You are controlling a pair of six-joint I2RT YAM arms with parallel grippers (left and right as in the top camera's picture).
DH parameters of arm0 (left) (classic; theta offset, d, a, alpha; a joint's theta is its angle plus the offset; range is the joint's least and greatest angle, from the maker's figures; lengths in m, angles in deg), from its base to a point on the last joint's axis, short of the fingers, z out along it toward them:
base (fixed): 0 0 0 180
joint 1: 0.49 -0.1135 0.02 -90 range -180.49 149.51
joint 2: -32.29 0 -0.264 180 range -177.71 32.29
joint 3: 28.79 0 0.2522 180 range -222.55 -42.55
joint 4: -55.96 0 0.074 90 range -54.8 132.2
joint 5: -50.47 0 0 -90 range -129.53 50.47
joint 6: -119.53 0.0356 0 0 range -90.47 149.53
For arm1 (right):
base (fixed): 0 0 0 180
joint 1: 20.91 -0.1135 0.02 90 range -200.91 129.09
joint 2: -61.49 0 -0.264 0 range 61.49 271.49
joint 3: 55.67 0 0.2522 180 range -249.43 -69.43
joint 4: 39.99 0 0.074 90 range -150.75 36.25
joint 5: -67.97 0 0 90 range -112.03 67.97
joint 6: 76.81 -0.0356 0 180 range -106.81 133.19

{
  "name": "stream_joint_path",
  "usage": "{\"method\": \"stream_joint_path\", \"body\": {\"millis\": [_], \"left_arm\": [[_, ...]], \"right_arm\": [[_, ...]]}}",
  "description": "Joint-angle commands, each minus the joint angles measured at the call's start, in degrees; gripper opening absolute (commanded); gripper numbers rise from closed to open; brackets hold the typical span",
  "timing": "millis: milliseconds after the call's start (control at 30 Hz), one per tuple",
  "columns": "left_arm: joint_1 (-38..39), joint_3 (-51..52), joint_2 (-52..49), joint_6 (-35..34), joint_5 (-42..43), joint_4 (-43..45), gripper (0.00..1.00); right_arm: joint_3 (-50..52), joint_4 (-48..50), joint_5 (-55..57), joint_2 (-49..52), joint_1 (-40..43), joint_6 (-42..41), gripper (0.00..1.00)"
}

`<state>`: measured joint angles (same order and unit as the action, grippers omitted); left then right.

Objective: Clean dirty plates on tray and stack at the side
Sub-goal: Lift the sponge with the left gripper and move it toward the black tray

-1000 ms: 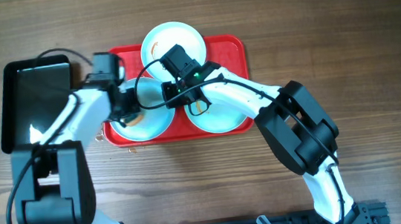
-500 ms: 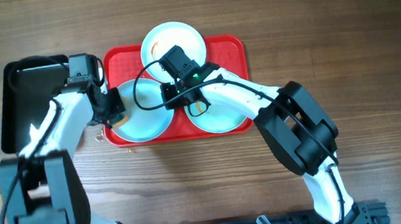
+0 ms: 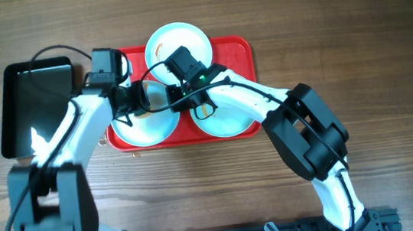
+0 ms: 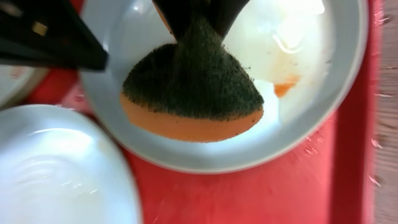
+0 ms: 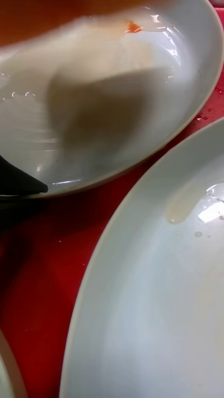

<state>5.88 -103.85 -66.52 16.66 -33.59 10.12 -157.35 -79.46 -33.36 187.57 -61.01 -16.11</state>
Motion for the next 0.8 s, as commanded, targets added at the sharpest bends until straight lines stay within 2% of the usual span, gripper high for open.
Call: {"method": "stream_joint_path", "body": {"millis": [0,200,333,467,667,767], "left_arm": [[0.3,-0.4,-4.7,-1.8,1.7,1.3,0.04],[0.3,-0.4,-7.7,-2.2,1.0,3.2,0.04],[0.3,-0.4,-7.9,-2.2,-14.5,1.3,0.04],[0.2,-0.4,-7.9,-2.6,-26.2,-1.0,0.04],[0.2,-0.4,-7.9,-2.6,-30.9,-0.7,0.04],[0.3,-0.7,-7.3,-2.9,-36.9,-1.6,0.04]], "right_arm": [[-0.5,-0.7,1.1,1.4,0.2,0.8,0.04],[-0.5,-0.7,1.1,1.4,0.2,0.9,0.04],[-0.5,-0.9,1.1,1.4,0.2,0.9,0.04],[-0.5,-0.9,1.1,1.4,0.2,0.9,0.04],[-0.5,-0.9,1.1,1.4,0.2,0.8,0.04],[-0.5,-0.9,1.1,1.4,0.2,0.8,0.04]]}}
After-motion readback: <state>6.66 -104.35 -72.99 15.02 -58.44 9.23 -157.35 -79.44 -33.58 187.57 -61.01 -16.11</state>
